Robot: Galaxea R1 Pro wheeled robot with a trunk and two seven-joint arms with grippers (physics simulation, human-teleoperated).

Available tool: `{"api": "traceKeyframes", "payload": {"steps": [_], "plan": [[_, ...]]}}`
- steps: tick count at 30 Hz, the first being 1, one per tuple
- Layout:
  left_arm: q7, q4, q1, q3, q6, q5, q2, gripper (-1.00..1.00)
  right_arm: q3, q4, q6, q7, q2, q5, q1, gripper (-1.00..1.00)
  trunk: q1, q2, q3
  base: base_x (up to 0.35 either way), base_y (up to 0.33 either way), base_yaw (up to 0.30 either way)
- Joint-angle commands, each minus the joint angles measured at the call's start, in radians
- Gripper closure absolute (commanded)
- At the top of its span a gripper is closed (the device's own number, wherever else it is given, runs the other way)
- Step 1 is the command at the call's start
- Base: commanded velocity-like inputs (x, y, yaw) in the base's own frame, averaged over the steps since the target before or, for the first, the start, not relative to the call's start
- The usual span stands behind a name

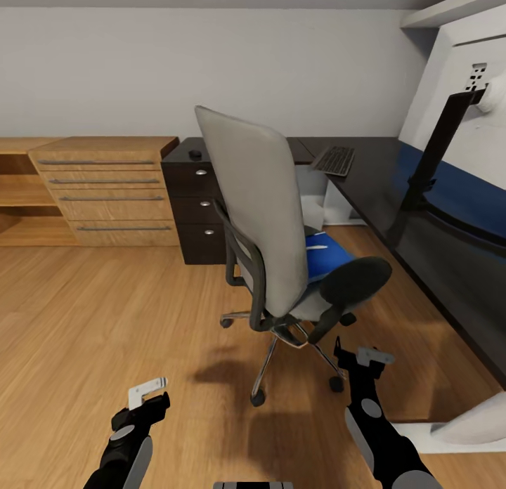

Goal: In the bedroom, organize the workspace by keeping the computer under the desk, ensuring the monitor is on the desk, placing the keyboard on the desk next to the monitor, placing the mouse on the desk next to the keyboard, moving the folder from the swivel chair onto the desk next to the mouse, stacking the notebook on top of the folder with the pen on top of the notebook, and positioning the swivel chair next to the desk.

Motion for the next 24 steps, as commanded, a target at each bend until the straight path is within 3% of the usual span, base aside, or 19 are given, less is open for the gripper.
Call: {"api": "traceKeyframes", "payload": {"steps": [1, 11, 16, 24], "plan": [[0.005, -0.001, 0.000, 0.001, 0.003, 0.009, 0.000, -1.00, -0.001, 0.001, -0.009, 0.001, 0.001, -0.004, 0.000, -1.00, 0.000, 0.000, -0.001, 0.042, 0.000, 0.000], [0.005, -0.001, 0.000, 0.001, 0.003, 0.009, 0.000, -1.00, 0.002, 0.003, -0.035, 0.000, 0.005, -0.009, 0.000, -1.00, 0.000, 0.000, -0.001, 0.010, 0.000, 0.000], [0.005, -0.001, 0.000, 0.001, 0.002, 0.009, 0.000, -1.00, 0.002, 0.004, -0.036, 0.000, 0.020, -0.009, 0.000, -1.00, 0.000, 0.000, -0.001, 0.000, 0.000, 0.009], [0.005, -0.001, 0.000, 0.001, 0.002, 0.009, 0.000, -1.00, 0.003, 0.005, -0.038, 0.000, 0.028, -0.008, 0.000, -1.00, 0.000, 0.000, 0.004, 0.000, 0.000, 0.172]]}}
